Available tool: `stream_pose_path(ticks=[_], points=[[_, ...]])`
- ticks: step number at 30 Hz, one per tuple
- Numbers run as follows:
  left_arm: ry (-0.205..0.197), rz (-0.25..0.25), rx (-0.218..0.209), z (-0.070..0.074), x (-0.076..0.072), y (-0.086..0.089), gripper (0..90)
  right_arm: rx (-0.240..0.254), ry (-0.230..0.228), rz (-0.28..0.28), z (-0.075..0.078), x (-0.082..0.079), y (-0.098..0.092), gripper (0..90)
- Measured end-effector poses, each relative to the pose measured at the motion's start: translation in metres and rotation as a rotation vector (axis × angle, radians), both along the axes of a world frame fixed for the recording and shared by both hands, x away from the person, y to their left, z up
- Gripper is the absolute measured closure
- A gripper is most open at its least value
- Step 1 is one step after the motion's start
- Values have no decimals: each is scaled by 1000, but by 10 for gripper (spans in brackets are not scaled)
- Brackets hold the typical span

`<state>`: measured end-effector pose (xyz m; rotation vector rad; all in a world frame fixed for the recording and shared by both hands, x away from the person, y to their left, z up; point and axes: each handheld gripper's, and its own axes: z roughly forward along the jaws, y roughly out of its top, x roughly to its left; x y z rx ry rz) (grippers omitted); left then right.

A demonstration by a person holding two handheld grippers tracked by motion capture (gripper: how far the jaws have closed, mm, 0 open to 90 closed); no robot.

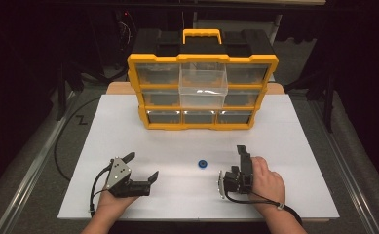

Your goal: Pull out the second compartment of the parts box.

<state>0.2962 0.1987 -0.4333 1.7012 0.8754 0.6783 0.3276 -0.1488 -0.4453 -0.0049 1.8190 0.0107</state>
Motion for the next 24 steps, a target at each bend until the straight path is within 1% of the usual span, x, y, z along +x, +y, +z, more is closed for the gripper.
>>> stream_pose_path(ticks=[1, 3, 5, 6, 7, 8, 10, 12, 14, 16, 18, 19, 20, 22, 23, 24], points=[[0, 1, -2, 0, 0, 0, 1, 2, 0, 7, 0, 0, 0, 8], [-1, 0, -2, 0, 0, 0, 1, -2, 10, 11, 1, 0, -1, 6], [-2, 1, -2, 0, 0, 0, 1, 4, -1, 12, 1, 0, -1, 6], [-2, 1, -2, 0, 0, 0, 1, 2, 8, 2, 1, 0, -1, 6], [-2, 1, -1, 0, 0, 0, 1, 2, 7, 4, 2, 0, -2, 6], [-2, 1, -1, 0, 0, 0, 1, 14, -2, 7, 3, 2, -3, 6], [-2, 1, 0, 0, 0, 0, 1, 56, 17, -4, 4, 3, -4, 6], [0, 2, 3, 0, 0, 0, 1, 83, 29, -15, 6, 4, -6, 6], [0, 4, 3, 0, 0, 0, 1, 144, 47, -18, 7, 5, -9, 6], [0, 7, 2, 0, 0, 0, 1, 183, 58, -23, 9, 6, -11, 6], [4, 9, -1, 0, 1, 0, 1, 214, 75, -23, 10, 7, -12, 7], [6, 10, 0, 0, 1, 0, 1, 230, 77, -32, 10, 7, -13, 7], [7, 10, 0, 0, 1, 1, 1, 259, 85, -30, 10, 8, -13, 7], [9, 13, 2, 1, 1, 1, 1, 293, 97, -45, 11, 9, -16, 7], [9, 14, 2, 1, 1, 1, 1, 301, 105, -46, 12, 9, -17, 7], [8, 15, 0, 1, 1, 1, 1, 328, 109, -58, 12, 10, -18, 7]])
